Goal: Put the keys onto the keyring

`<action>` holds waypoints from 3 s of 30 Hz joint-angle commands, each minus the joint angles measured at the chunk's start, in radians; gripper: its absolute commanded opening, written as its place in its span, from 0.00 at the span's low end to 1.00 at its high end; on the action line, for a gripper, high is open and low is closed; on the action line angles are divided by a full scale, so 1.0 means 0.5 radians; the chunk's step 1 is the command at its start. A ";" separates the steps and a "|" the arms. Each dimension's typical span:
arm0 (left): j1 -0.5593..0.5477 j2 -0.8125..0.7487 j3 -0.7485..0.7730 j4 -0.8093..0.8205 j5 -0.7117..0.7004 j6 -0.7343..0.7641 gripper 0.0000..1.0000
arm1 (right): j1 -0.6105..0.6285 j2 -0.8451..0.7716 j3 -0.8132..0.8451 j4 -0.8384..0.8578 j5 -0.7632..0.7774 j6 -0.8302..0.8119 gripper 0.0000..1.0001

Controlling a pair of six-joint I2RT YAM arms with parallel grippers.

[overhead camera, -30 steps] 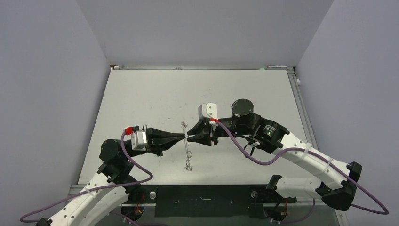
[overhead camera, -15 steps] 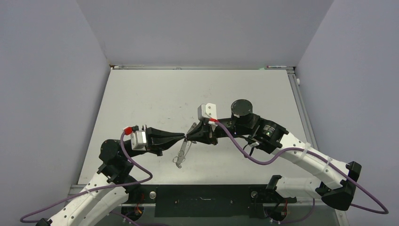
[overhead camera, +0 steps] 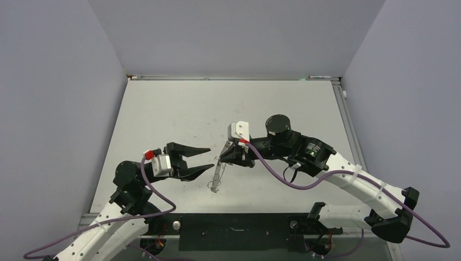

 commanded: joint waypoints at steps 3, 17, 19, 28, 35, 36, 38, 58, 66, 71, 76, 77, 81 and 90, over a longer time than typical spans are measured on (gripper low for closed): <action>0.009 0.054 0.246 -0.535 0.031 0.347 0.45 | 0.053 0.022 0.270 -0.304 0.265 -0.193 0.05; 0.033 0.300 0.439 -0.760 0.276 0.378 0.33 | 0.327 0.207 0.558 -0.773 0.777 -0.331 0.05; 0.031 0.303 0.430 -0.765 0.290 0.380 0.33 | 0.330 0.214 0.557 -0.772 0.777 -0.334 0.05; 0.004 0.362 0.403 -0.686 0.331 0.302 0.28 | 0.339 0.248 0.576 -0.779 0.760 -0.343 0.05; -0.029 0.383 0.352 -0.569 0.322 0.237 0.28 | 0.347 0.270 0.575 -0.774 0.735 -0.343 0.05; -0.036 0.390 0.354 -0.568 0.316 0.235 0.27 | 0.349 0.273 0.579 -0.771 0.732 -0.343 0.05; -0.048 0.398 0.353 -0.563 0.311 0.234 0.27 | 0.350 0.279 0.581 -0.768 0.729 -0.343 0.05; -0.171 0.342 0.364 -0.777 -0.026 0.423 0.32 | 0.356 0.240 0.544 -0.748 0.728 -0.341 0.05; -0.164 0.363 0.373 -0.768 0.010 0.409 0.26 | 0.356 0.247 0.543 -0.724 0.704 -0.337 0.05; -0.163 0.368 0.373 -0.780 0.017 0.406 0.25 | 0.354 0.251 0.545 -0.714 0.701 -0.340 0.05; -0.163 0.384 0.376 -0.791 0.013 0.412 0.22 | 0.355 0.247 0.544 -0.706 0.701 -0.343 0.05; -0.162 0.384 0.376 -0.792 0.008 0.412 0.21 | 0.355 0.246 0.545 -0.701 0.701 -0.343 0.05; -0.164 0.389 0.376 -0.798 -0.007 0.414 0.20 | 0.356 0.242 0.542 -0.692 0.694 -0.343 0.05; -0.164 0.408 0.379 -0.793 0.016 0.418 0.11 | 0.354 0.218 0.530 -0.662 0.658 -0.338 0.05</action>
